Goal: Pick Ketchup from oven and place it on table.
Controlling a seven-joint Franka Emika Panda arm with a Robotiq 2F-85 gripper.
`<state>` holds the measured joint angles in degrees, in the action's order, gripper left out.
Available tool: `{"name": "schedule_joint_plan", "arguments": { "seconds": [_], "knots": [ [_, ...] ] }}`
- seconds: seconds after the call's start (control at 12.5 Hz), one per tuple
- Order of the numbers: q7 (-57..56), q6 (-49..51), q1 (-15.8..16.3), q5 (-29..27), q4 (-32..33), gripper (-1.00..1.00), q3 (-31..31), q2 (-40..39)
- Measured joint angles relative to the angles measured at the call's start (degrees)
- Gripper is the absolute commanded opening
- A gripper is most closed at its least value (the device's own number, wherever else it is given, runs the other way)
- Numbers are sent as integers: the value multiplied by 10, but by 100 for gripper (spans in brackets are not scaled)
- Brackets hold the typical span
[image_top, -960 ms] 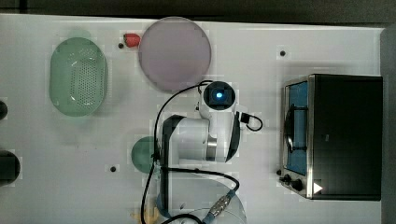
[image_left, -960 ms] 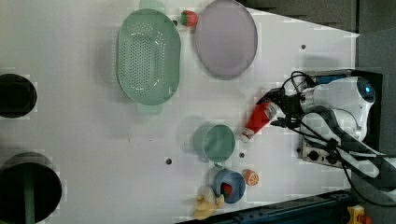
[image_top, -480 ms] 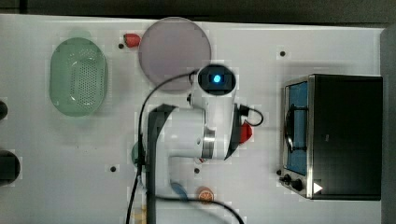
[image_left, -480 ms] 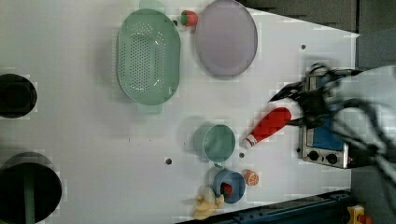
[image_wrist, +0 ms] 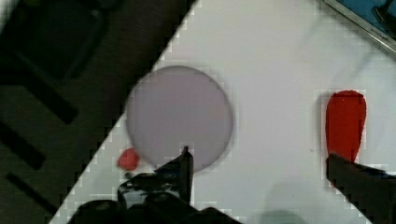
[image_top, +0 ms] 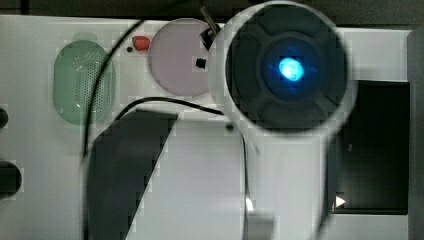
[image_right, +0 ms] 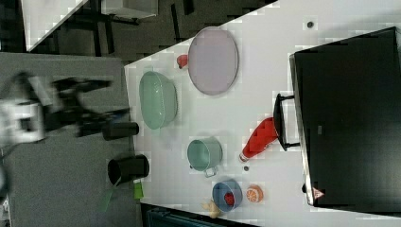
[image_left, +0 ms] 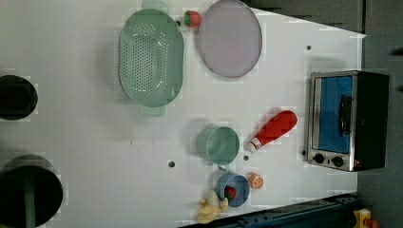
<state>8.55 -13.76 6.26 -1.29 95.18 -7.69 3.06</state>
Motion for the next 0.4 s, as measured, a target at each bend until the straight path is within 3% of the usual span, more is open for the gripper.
{"name": "schedule_joint_plan", "arguments": {
  "seconds": [0.4],
  "knots": [
    [0, 122, 5, 9, -67, 100, -1, 9]
  ]
}}
